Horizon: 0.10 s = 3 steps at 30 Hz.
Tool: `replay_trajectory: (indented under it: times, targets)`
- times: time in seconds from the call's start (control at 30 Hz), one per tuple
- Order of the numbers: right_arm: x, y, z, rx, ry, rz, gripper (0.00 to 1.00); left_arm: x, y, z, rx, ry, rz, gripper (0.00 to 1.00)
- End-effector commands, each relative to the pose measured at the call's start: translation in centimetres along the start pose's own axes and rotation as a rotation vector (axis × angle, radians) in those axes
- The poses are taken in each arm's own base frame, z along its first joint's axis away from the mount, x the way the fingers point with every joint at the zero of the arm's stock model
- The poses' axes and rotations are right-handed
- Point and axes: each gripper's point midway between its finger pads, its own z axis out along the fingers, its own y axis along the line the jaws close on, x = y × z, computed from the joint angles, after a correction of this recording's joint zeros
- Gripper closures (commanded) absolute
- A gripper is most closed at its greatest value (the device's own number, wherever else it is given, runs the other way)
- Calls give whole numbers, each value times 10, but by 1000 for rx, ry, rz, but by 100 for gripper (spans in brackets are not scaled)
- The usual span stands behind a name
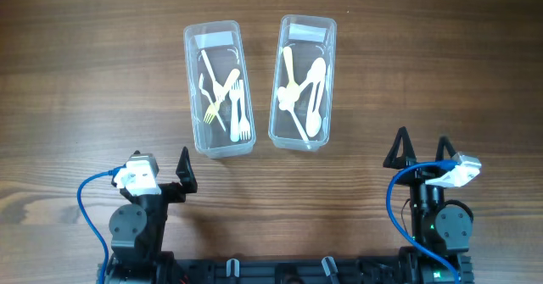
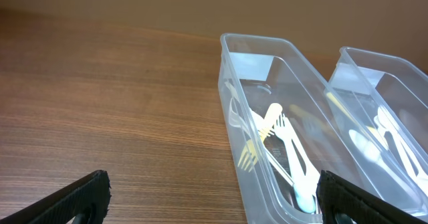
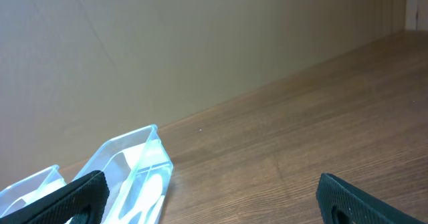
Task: Pack container
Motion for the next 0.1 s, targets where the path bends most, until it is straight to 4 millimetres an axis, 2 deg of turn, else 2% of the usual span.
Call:
replay_trajectory:
  times: [0.0,0.07]
  targets:
    - [-3,1,-1,-7,-15,-16,0,3,-2,1,17,1,7,0]
    - [-3,1,-1,-7,-15,-15,0,3,-2,1,17,1,7,0]
